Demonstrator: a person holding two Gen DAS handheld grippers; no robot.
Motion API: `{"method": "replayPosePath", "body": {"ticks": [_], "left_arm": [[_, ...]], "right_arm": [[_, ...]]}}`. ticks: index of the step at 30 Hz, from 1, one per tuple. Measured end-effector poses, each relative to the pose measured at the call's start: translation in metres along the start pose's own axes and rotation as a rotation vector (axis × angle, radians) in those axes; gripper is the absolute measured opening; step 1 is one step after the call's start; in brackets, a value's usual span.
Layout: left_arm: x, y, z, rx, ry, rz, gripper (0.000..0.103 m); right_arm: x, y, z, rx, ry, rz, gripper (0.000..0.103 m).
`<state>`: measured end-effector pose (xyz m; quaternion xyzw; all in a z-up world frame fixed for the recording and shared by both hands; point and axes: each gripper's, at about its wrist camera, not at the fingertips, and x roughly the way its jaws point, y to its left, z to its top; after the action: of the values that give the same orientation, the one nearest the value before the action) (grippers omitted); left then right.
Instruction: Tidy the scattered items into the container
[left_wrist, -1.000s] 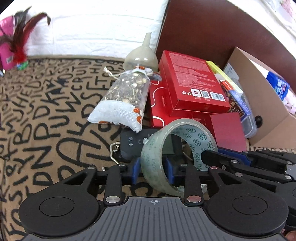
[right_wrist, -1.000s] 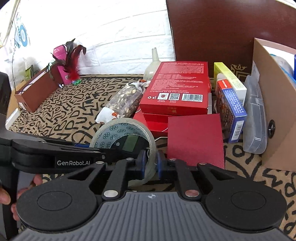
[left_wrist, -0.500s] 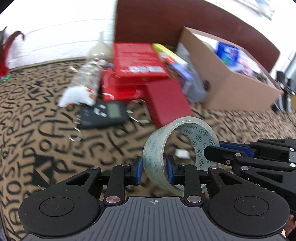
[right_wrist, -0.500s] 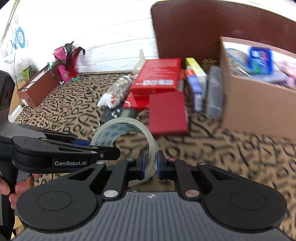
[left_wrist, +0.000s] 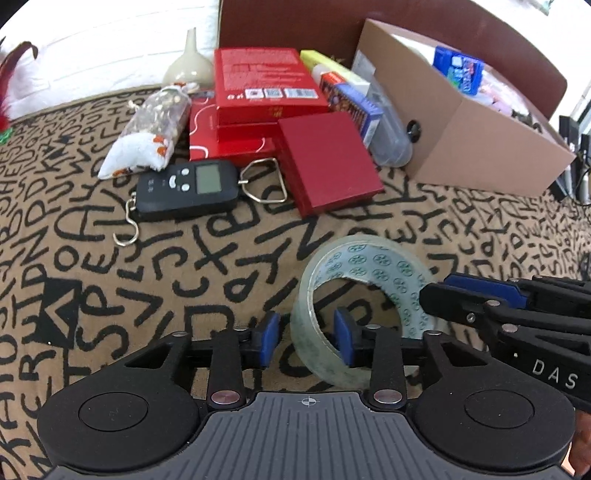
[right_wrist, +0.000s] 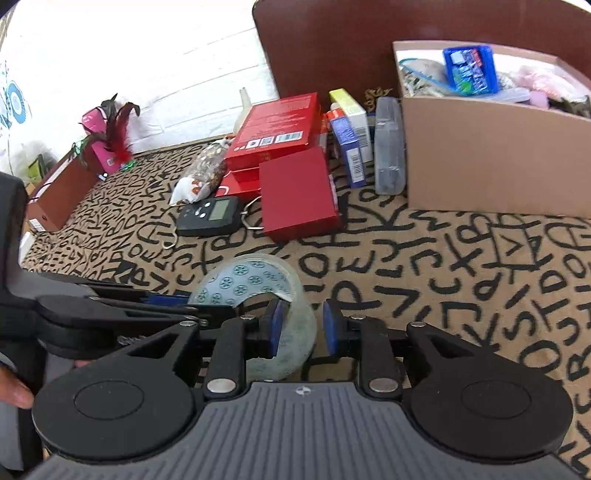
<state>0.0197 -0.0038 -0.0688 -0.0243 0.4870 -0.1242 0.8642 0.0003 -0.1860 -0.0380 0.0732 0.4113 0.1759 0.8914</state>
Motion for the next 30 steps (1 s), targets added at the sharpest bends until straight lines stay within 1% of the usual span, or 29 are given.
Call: {"method": "replayPosePath", "body": {"ticks": [1, 4, 6, 7, 8, 10, 12, 14, 16, 18, 20, 21, 22, 23, 24, 25, 28, 30], "left_arm": [[0.002, 0.0, 0.0, 0.001, 0.002, 0.0, 0.051], [0.006, 0.0, -0.002, -0.001, 0.014, -0.025, 0.029], [0.004, -0.004, -0.002, 0.012, 0.008, -0.003, 0.026], [0.001, -0.007, -0.002, 0.02, 0.003, 0.008, 0.024], [-0.002, -0.01, -0.002, 0.028, 0.0, 0.01, 0.023], [-0.009, -0.017, 0.004, 0.028, -0.004, -0.014, 0.021], [-0.016, -0.027, 0.014, 0.038, -0.023, -0.029, 0.021], [-0.024, -0.043, 0.026, 0.073, -0.063, -0.023, 0.021], [-0.032, -0.064, 0.041, 0.115, -0.109, -0.016, 0.02], [-0.038, -0.085, 0.059, 0.155, -0.153, -0.008, 0.02], [-0.043, -0.107, 0.077, 0.191, -0.188, -0.019, 0.02], [-0.043, -0.118, 0.087, 0.208, -0.202, -0.028, 0.02], [-0.044, -0.131, 0.094, 0.232, -0.219, -0.023, 0.021], [-0.043, -0.141, 0.099, 0.254, -0.233, -0.011, 0.021], [-0.041, -0.151, 0.104, 0.274, -0.241, 0.0, 0.021], [-0.037, -0.158, 0.107, 0.286, -0.242, 0.0, 0.019], [-0.027, -0.167, 0.118, 0.261, -0.21, -0.054, 0.018], [-0.03, -0.172, 0.127, 0.251, -0.225, -0.069, 0.018]], "right_arm": [[0.005, 0.0, -0.001, -0.001, 0.01, 0.007, 0.028], [0.015, -0.001, -0.005, 0.01, 0.016, 0.019, 0.027], [0.012, -0.002, -0.006, 0.016, 0.001, 0.031, 0.026], [0.009, -0.003, -0.007, 0.018, -0.008, 0.034, 0.023], [0.006, -0.004, -0.007, 0.02, -0.02, 0.03, 0.023], [-0.006, -0.008, -0.005, 0.015, -0.054, 0.014, 0.019], [-0.02, -0.015, 0.002, 0.015, -0.096, 0.008, 0.019], [-0.032, -0.024, 0.01, 0.015, -0.137, -0.005, 0.019], [-0.042, -0.033, 0.018, 0.011, -0.173, -0.037, 0.017], [-0.053, -0.045, 0.028, 0.009, -0.211, -0.067, 0.016], [-0.063, -0.052, 0.038, -0.019, -0.254, -0.127, 0.015], [-0.067, -0.054, 0.042, -0.049, -0.28, -0.177, 0.013], [-0.07, -0.056, 0.046, -0.08, -0.304, -0.226, 0.013], [-0.072, -0.059, 0.048, -0.086, -0.318, -0.254, 0.013], [-0.075, -0.066, 0.051, -0.06, -0.327, -0.257, 0.011], [-0.078, -0.076, 0.054, -0.027, -0.341, -0.249, 0.01], [-0.086, -0.103, 0.061, 0.041, -0.354, -0.222, 0.012], [-0.093, -0.11, 0.067, 0.057, -0.358, -0.209, 0.012]]}}
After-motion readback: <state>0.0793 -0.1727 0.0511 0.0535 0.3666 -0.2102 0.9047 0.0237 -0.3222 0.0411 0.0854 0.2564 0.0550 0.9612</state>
